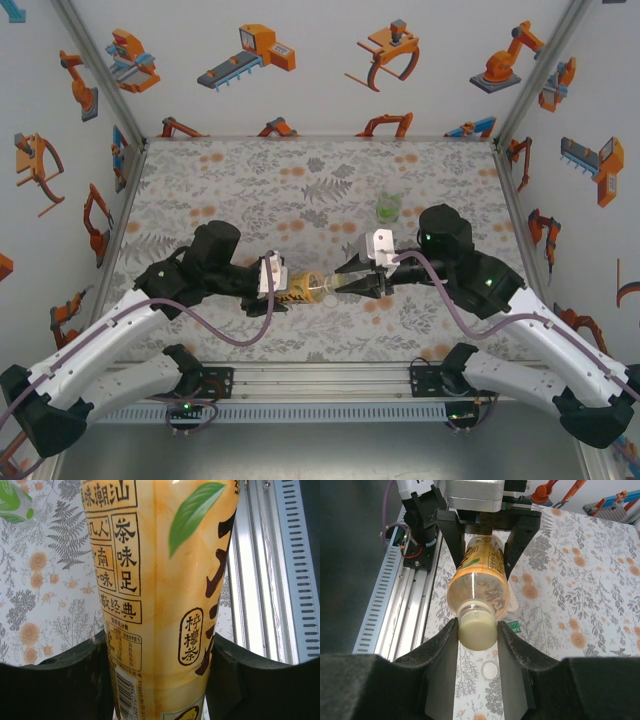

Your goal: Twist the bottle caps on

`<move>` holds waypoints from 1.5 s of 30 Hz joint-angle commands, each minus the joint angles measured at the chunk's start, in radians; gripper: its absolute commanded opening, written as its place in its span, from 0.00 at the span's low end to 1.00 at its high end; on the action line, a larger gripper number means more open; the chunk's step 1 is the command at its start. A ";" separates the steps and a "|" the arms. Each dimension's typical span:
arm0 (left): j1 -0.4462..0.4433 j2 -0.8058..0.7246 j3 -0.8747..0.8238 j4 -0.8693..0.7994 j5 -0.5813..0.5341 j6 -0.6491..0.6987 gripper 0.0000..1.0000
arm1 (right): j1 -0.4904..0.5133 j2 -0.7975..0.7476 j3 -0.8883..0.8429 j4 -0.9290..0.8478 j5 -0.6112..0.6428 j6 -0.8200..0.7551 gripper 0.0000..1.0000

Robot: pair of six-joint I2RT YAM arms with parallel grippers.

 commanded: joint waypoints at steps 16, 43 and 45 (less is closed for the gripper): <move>-0.002 -0.009 0.003 0.087 0.023 -0.059 0.00 | 0.028 0.005 -0.009 0.018 0.036 -0.020 0.00; -0.002 -0.046 -0.006 0.089 0.023 -0.039 0.00 | 0.043 0.003 -0.141 0.279 0.295 0.649 0.00; -0.003 -0.053 -0.011 0.098 0.014 -0.042 0.00 | 0.047 -0.022 -0.191 0.349 0.390 0.783 0.00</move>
